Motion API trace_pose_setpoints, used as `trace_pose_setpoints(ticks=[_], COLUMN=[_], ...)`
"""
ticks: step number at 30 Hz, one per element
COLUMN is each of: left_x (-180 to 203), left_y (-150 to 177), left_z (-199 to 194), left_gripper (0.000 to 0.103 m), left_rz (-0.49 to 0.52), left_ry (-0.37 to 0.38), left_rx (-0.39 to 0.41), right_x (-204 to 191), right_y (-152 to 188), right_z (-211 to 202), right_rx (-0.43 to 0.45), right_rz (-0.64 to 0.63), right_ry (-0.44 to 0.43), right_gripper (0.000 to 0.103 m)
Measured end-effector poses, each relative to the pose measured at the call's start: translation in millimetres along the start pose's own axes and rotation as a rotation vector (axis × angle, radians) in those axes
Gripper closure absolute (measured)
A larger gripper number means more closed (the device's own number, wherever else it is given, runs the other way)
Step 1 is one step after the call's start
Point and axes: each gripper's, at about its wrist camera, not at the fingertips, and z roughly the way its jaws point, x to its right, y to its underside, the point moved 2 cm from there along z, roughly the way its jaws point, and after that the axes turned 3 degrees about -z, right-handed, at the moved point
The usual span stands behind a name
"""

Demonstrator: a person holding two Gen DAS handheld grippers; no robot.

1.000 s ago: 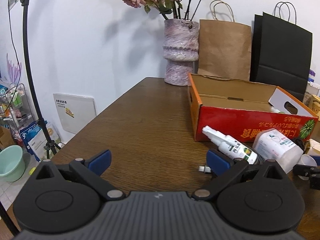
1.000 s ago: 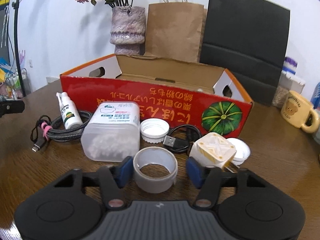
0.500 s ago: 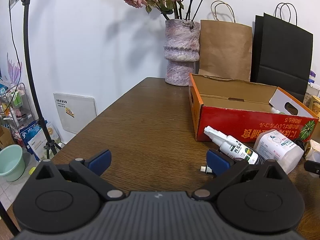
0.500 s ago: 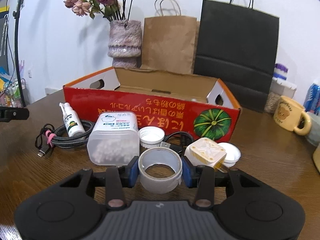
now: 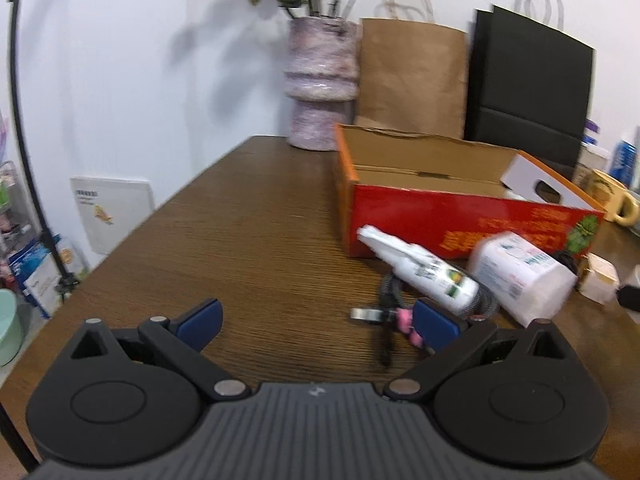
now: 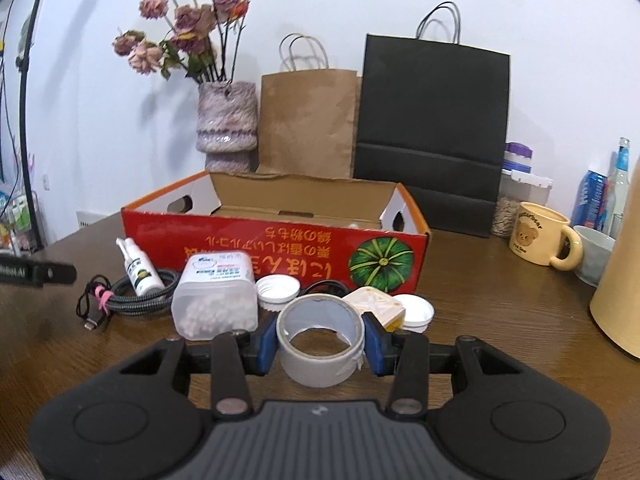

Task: Organize rigid objects
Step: 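Grasp the white spray bottle with the left tool while the right tool holds the tape roll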

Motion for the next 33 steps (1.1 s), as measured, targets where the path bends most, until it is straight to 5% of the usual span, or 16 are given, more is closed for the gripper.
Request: trace_pose_setpoints(ticks=[6, 21, 27, 29, 33], left_x=[32, 64, 70, 74, 74], left_y=[-1, -29, -29, -26, -23], left_z=[10, 57, 67, 68, 65], left_gripper=[0.0, 0.0, 0.025, 0.046, 0.053], left_rz=[0.07, 0.027, -0.003, 0.0, 0.01], left_ry=[0.053, -0.102, -0.083, -0.054, -0.027], left_rx=[-0.016, -0.032, -0.055, -0.068, -0.08], right_x=[3, 23, 25, 26, 26], right_y=[-1, -2, -2, -2, -1], right_z=[-1, 3, 7, 7, 7], right_rx=[0.007, 0.013, 0.011, 0.013, 0.02], right_rz=[0.013, 0.085, 0.095, 0.098, 0.103], right_ry=[0.002, 0.039, 0.05, 0.052, 0.05], right_gripper=[0.06, 0.06, 0.06, 0.06, 0.06])
